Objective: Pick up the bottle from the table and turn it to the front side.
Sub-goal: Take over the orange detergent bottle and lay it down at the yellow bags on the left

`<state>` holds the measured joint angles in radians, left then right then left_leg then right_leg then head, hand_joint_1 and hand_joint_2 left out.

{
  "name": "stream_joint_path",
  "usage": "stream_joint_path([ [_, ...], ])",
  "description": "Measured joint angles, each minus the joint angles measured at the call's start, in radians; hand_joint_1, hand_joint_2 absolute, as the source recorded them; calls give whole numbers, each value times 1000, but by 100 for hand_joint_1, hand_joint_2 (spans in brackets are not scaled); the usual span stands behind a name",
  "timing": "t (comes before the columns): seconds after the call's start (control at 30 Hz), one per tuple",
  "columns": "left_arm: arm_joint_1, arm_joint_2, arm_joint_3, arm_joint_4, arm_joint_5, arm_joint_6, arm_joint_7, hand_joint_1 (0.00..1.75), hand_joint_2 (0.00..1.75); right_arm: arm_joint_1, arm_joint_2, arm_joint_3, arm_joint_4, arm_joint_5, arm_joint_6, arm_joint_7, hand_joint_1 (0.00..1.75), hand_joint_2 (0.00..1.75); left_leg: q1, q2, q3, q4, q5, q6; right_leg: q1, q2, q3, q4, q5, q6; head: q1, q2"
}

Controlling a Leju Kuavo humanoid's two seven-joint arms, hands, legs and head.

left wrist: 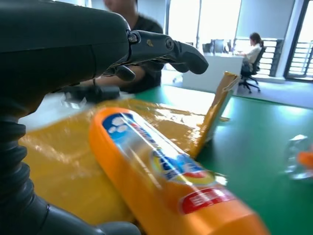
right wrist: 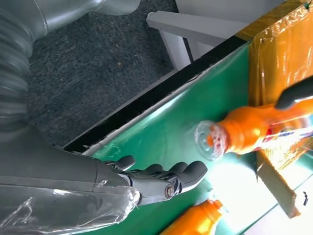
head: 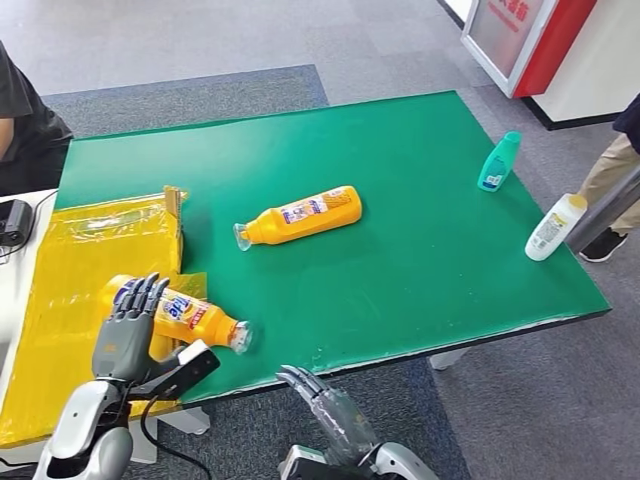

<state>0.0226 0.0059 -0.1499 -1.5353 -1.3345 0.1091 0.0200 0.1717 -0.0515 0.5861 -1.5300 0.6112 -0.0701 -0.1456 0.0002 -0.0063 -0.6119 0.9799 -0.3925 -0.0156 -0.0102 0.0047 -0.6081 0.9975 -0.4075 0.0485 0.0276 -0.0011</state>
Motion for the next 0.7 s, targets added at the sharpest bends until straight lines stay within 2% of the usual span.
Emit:
stream_joint_path([
  [0.2, 106, -99, 143, -122, 390, -107, -209, 0, 175, 35, -3, -22, -17, -1, -28, -5, 0, 175, 0, 0, 0, 0, -1, 0, 0, 0, 0, 0, -1, -1, 0, 0],
  [0.37, 220, -165, 232, -212, 730, -271, -382, 0, 175, 74, -3, -50, -51, -11, -65, -44, 0, 175, 0, 0, 0, 0, -2, 0, 0, 0, 0, 0, -2, -1, 0, 0],
  [0.53, 312, -225, 316, -248, 903, -447, -474, 0, 175, 113, 5, -83, -105, -15, -73, -81, 0, 175, 0, 0, 0, 0, -2, 0, 0, 0, 1, 0, -3, -1, 0, 0],
  [0.7, 351, -260, 359, -253, 924, -492, -502, 0, 175, 136, 17, -106, -148, -17, -69, -88, 0, 175, 0, 0, 0, 0, -2, 0, 0, 0, 1, 0, -3, -1, 0, 0],
])
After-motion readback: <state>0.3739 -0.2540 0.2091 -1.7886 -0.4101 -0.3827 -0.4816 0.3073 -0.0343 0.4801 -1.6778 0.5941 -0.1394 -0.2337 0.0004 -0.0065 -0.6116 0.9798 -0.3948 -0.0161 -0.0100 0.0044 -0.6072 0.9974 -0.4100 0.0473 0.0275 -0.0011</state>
